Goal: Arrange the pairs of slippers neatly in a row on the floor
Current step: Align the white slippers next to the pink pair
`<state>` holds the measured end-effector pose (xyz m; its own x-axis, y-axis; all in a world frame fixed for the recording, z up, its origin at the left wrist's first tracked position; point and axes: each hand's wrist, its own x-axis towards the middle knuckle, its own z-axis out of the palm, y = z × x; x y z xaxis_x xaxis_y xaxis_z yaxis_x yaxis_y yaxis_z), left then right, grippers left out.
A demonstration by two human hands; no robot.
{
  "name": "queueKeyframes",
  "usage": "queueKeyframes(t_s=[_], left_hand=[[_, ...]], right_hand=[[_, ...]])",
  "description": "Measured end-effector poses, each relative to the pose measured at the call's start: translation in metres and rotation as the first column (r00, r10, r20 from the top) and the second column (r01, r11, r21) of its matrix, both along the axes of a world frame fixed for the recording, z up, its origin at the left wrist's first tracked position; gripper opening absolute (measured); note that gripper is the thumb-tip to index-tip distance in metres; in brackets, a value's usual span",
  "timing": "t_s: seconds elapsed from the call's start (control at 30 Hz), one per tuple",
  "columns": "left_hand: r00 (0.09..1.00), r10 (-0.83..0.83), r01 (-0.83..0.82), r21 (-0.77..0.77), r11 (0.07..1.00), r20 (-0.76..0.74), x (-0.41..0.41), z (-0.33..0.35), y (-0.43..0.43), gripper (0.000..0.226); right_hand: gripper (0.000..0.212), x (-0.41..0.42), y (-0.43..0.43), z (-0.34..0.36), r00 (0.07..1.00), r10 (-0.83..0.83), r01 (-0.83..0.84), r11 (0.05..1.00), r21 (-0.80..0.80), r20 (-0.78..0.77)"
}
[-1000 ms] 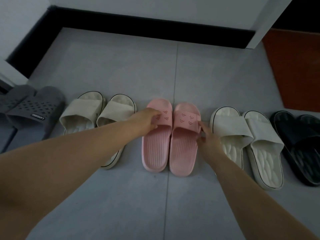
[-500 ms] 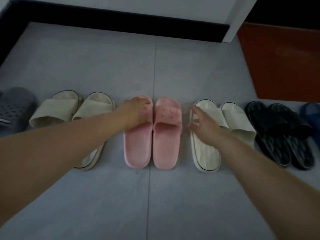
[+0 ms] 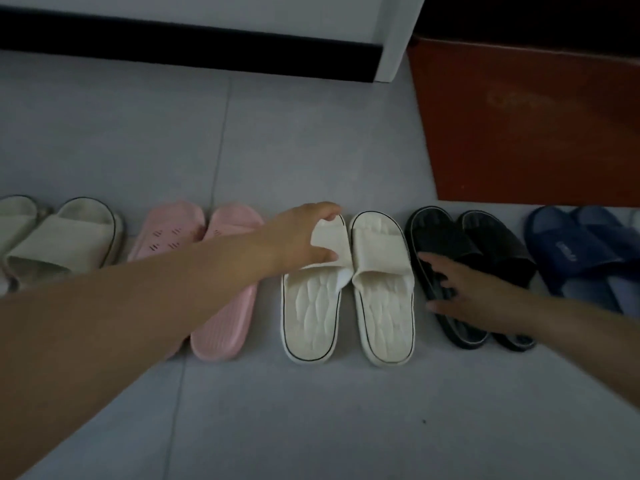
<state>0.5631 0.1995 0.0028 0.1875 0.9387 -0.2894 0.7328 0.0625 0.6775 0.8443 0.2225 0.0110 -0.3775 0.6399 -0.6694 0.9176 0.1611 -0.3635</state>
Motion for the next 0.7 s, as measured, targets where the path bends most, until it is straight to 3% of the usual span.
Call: queueKeyframes(t_s=[0.17,0.27,0.43,0.7], left_hand=[[0.969,0.084,-0.128,-0.182,0.975,-0.232,0.018,-0.041,0.001,0.076],[0.949,0.167,-0.22,-0.183,0.958,-0.266,0.024,-0.054,0.0,0.073],[0.896,0.301,-0.361,-0.139,0.922,-0.326,0.022,-0.054,-0.004,0.065],[0.896,0.243,-0.31,-0.132,0.941,-0.37,0.029,-0.052,0.001,0.064]], right_hand=[[0.077,-0.014,0.014,-0.059,0.932,-0.228,0.24,0.971,0.011,-0.281],[0.067,-0.012,0.019,-0.074,0.882,-0.289,0.319,0.948,0.02,-0.372],[0.058,-0.019,0.021,-0.08,0.881,-0.236,0.271,0.962,0.03,-0.411],[0.059,0.026,0.032,-0.048,0.9,-0.112,0.093,0.993,-0.066,-0.421]])
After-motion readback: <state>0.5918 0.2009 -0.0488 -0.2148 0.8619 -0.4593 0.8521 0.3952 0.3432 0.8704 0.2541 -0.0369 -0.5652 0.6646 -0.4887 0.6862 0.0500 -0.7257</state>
